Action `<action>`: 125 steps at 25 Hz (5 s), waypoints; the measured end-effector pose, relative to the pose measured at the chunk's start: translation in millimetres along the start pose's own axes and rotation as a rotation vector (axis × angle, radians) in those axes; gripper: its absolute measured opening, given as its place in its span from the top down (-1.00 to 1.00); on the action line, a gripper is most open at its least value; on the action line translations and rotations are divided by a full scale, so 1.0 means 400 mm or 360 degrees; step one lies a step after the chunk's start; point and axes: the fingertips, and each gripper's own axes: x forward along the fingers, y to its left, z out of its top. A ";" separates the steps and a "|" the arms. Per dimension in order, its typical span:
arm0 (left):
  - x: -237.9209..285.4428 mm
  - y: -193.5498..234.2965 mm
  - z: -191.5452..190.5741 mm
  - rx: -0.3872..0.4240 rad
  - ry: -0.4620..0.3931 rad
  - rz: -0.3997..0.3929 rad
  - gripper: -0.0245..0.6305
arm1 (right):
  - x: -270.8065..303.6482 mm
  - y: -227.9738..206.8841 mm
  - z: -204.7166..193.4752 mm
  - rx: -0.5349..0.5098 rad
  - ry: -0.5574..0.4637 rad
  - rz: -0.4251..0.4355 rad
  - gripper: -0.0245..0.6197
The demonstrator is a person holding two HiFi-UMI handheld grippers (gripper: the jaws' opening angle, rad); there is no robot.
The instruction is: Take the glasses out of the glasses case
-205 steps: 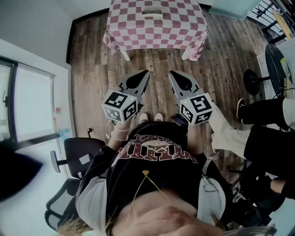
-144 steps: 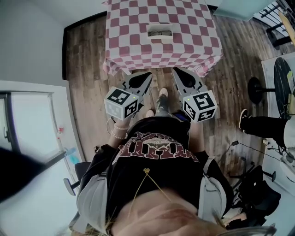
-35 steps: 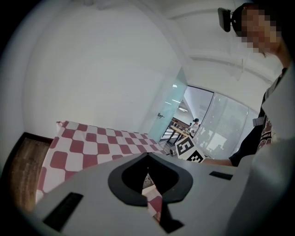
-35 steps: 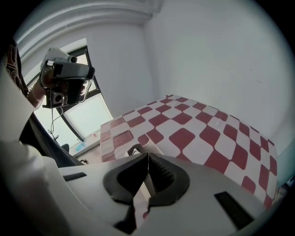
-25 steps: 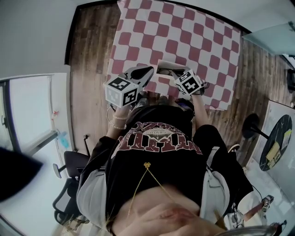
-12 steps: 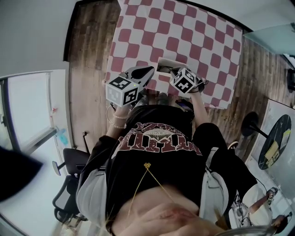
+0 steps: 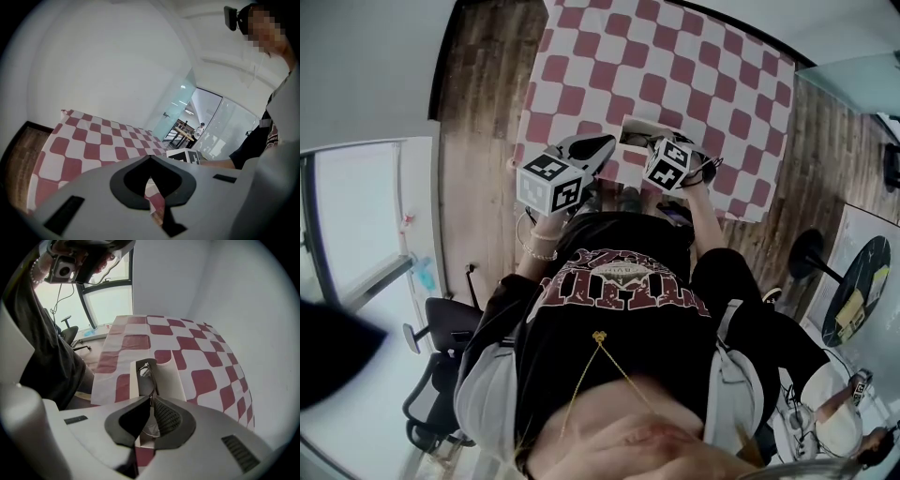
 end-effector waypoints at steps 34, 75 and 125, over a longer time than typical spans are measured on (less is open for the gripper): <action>0.027 -0.026 0.029 0.0058 -0.0021 -0.0035 0.93 | 0.036 0.016 0.002 -0.0571 0.0409 0.0075 0.75; 0.019 -0.055 0.029 0.0151 0.0003 0.0002 0.93 | 0.036 0.009 0.008 -0.0528 0.0348 -0.0009 0.75; 0.007 -0.041 0.002 0.0126 0.0048 0.0025 0.93 | -0.135 -0.025 0.033 -0.0206 -0.0031 -0.0189 0.82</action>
